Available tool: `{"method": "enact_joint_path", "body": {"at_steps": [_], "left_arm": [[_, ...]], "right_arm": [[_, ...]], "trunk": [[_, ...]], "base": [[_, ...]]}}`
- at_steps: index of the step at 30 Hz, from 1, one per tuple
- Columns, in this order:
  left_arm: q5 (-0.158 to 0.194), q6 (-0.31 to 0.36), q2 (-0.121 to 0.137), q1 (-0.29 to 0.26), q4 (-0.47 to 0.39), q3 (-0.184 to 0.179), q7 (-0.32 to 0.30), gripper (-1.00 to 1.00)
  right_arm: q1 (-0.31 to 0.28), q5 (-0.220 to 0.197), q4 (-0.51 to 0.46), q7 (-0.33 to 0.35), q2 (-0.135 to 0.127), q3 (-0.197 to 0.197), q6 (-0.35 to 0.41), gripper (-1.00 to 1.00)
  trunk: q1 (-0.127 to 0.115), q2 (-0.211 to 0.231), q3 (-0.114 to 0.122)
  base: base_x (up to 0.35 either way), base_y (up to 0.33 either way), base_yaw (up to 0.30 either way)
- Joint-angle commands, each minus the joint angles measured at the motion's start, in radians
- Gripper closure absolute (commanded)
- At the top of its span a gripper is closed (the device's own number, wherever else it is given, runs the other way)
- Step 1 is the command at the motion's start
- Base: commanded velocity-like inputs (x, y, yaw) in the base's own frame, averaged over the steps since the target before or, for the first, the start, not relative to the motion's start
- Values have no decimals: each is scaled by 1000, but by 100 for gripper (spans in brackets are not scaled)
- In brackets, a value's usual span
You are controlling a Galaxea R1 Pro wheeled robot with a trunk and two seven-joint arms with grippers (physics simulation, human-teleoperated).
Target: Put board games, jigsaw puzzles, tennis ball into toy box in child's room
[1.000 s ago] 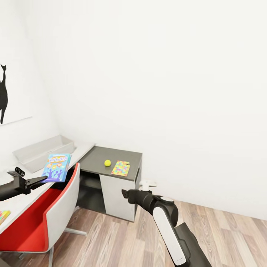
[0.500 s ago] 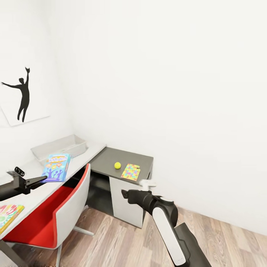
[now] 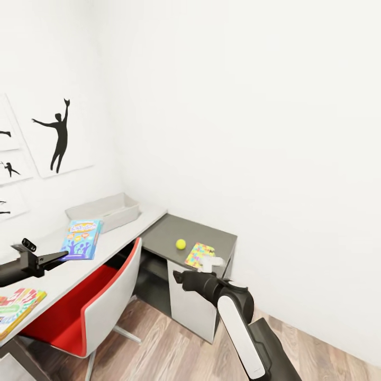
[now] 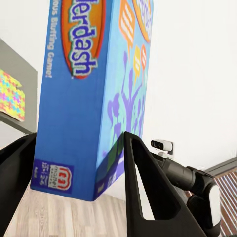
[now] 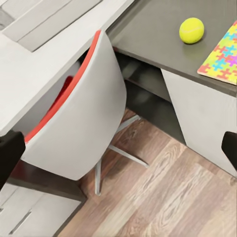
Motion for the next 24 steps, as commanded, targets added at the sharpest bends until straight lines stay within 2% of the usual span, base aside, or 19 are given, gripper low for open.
{"method": "enact_joint_path", "body": {"at_steps": [1, 16, 24], "left_arm": [[1, 10, 0, -1, 0, -1, -4, 100], [1, 10, 0, -1, 0, -1, -4, 100], [1, 10, 0, -1, 0, -1, -4, 100]], "right_arm": [[-1, -10, -1, -11, 0, 1, 2, -100], [-1, -10, -1, -11, 0, 0, 2, -100], [-1, -10, -1, -11, 0, 0, 2, -100]], "trunk": [[1, -2, -2], [1, -2, 3], [1, -2, 3]], "base": [[293, -153, 279], [295, -139, 281], [302, -35, 282]]}}
